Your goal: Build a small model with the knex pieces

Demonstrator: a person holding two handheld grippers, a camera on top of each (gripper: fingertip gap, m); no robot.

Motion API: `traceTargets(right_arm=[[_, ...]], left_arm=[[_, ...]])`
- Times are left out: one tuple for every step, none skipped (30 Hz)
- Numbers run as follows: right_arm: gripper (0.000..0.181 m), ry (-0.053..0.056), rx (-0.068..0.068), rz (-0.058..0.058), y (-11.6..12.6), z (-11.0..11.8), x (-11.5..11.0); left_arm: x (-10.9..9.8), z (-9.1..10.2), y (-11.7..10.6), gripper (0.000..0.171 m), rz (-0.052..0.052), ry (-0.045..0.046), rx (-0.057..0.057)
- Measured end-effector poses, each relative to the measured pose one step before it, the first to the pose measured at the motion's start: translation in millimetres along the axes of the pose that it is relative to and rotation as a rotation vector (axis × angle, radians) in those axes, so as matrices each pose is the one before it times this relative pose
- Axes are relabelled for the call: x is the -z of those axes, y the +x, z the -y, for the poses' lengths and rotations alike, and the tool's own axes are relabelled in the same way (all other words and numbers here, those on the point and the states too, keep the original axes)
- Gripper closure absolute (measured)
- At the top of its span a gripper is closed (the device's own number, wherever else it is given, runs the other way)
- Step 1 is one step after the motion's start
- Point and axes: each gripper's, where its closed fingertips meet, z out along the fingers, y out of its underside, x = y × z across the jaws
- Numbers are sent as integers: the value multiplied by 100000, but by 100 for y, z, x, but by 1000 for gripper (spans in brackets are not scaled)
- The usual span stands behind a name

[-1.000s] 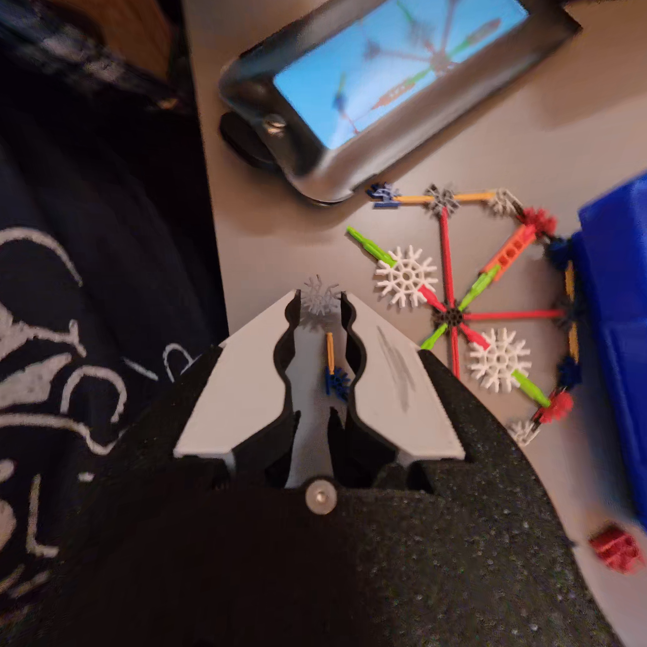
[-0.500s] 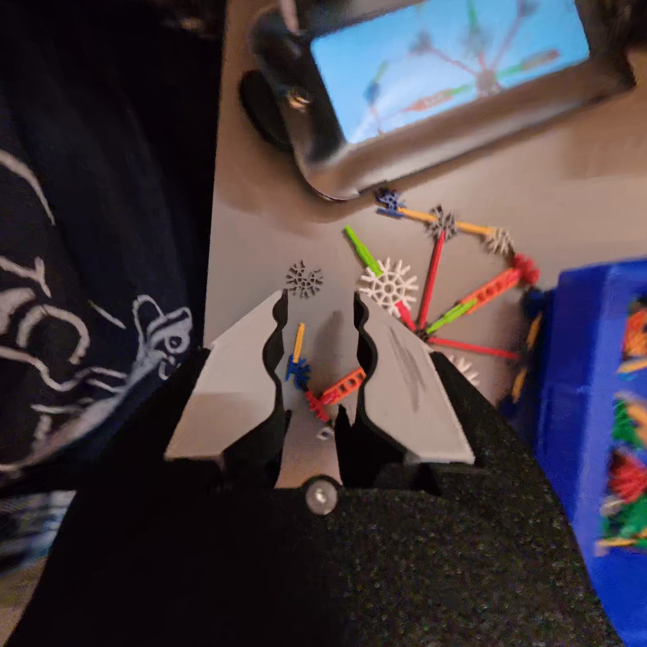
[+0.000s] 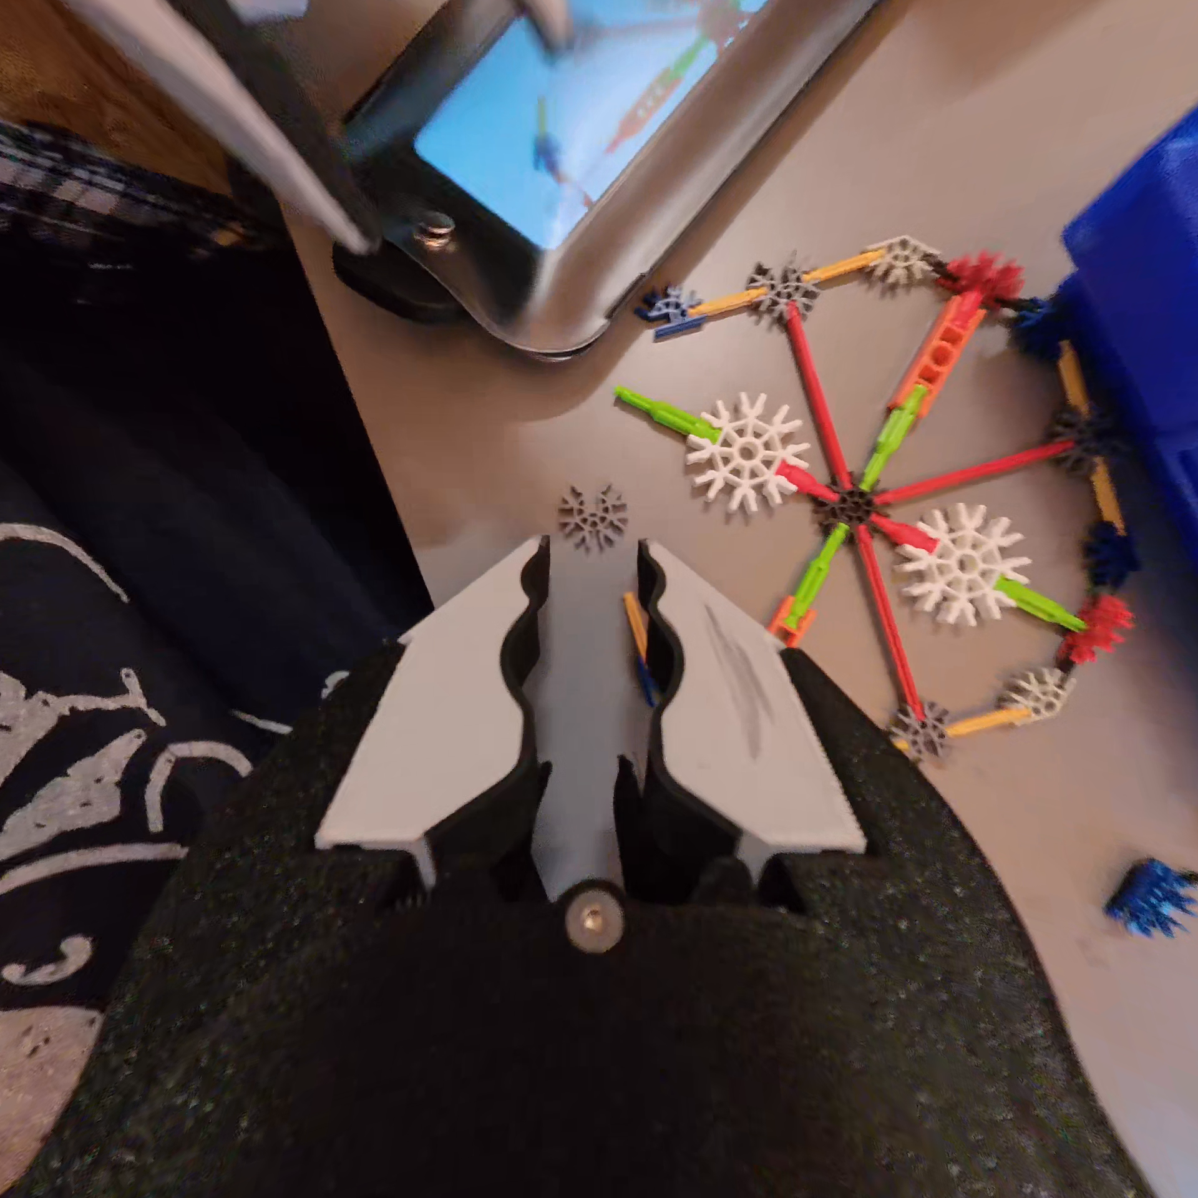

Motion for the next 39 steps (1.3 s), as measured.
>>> traceTargets(right_arm=[[155, 1913, 306, -342, 97, 18, 351], [155, 2016, 1969, 620, -162, 4, 253], [155, 328, 956, -1030, 76, -229, 145], [155, -516, 43, -1701, 239, -326, 119], [155, 653, 12, -1510, 197, -187, 167], [155, 1614, -101, -735, 80, -52, 254], [155, 1948, -467, -768, 102, -5, 342], [156, 1948, -682, -792, 122, -40, 396], [156, 1779, -718, -498, 107, -101, 388], [156, 1839, -521, -170, 55, -144, 378], [157, 1728, -509, -81, 40, -185, 343], [157, 1200, -680, 21, 32, -249, 288], [157, 949, -519, 53, 3, -242, 232], [157, 1015, 103, 224, -80, -178, 207], [158, 1057, 462, -62, -83, -118, 184], [158, 951, 282, -23, -89, -99, 148], [158, 1027, 44, 210, -93, -59, 116], [158, 1159, -3, 62, -42, -17, 100], [159, 1021, -77, -9, -8, -30, 76], [159, 698, -258, 380, -33, -64, 74], [159, 703, -358, 272, -7, -40, 80], [159, 963, -291, -212, 76, 17, 102], [160, 882, -309, -40, 37, 9, 106], [160, 682, -362, 123, 31, -10, 96], [160, 807, -335, -71, 66, 4, 95], [160, 799, -326, 41, 55, -3, 73], [160, 484, -378, 202, 53, -37, 54], [160, 340, -358, -60, 98, -71, 18], [160, 449, -360, -183, 126, -58, 31], [160, 530, -477, 134, 77, -45, 8], [160, 565, -419, 165, 55, -41, 8], [160, 516, -267, 32, 51, -23, 12], [160, 426, -137, 220, 23, -18, 11], [160, 405, -132, 227, 17, -16, 6], [160, 553, -197, 2, 54, 20, 28], [160, 781, -312, 125, 58, 53, 48], [161, 897, -434, 509, 18, 73, 39], [160, 943, -472, 496, 22, 76, 44], [160, 913, -439, 372, 45, 73, 30]], left_arm=[[-667, 385, 347, 131, -3586, -609, -2382], [-717, 175, 255, 132, -3862, -1284, -2476], [-715, -60, -57, 133, -3204, -1536, -1854], [-736, -272, -143, 135, -3740, -1987, -605], [-716, -362, 43, 135, -5104, -2797, -255], [-647, -189, 294, 137, -6161, -2474, -1039], [-565, 50, 383, 138, -6086, -1444, -1379], [-477, -17, 478, 140, -6330, -1905, -2195], [-454, -110, 145, 140, -3996, -2557, -2571], [-457, -198, -30, 140, -2885, -3040, -2969], [-451, -341, -142, 141, -2198, -3358, -2985], [-384, -526, 27, 141, -3230, -4203, -2777], [-273, -471, -126, 141, -2143, -4032, -2561], [-158, -194, -265, 143, -1178, -2502, -2049], [-108, -32, -34, 144, -2564, -1135, -1452], [-133, 26, -121, 145, -2029, -506, -960], [-178, -9, -169, 146, -1757, -277, -663], [-255, -26, 63, 146, -2945, 24, -185], [-287, -138, 16, 146, -2162, -752, -209], [-287, -305, 4, 147, -1401, -2063, -837], [-148, 22, 105, 150, -1827, -133, -240], [-22, 158, 93, 151, -1668, 596, 673], [-94, -72, 0, 152, -570, -623, 289], [-70, -11, 142, 156, -1274, -59, 737], [-56, 61, 127, 158, -1129, 379, 1701], [-64, 105, -4, 159, -27, 645, 1856], [-55, 77, -32, 160, 125, 429, 2660], [-44, 97, 50, 160, 227, 709, 2389], [-43, 87, -6, 160, 680, 738, 2896], [-18, 13, -181, 160, 1311, 2, 4778], [13, -109, -341, 160, 2677, -725, 4642], [36, -113, 9, 161, 1692, -551, 2896], [-4, -45, 18, 162, 1693, -374, 4678], [-45, 60, -191, 163, 2452, 116, 7891], [-43, 130, -17, 163, 1799, 890, 8935], [-35, 114, 87, 163, 1544, 1267, 8235], [-11, 50, -37, 163, 2382, 955, 8896], [-31, 36, -55, 168, 2531, 987, 8915], [10, 79, 213, 164, 1003, 1492, 7138]])
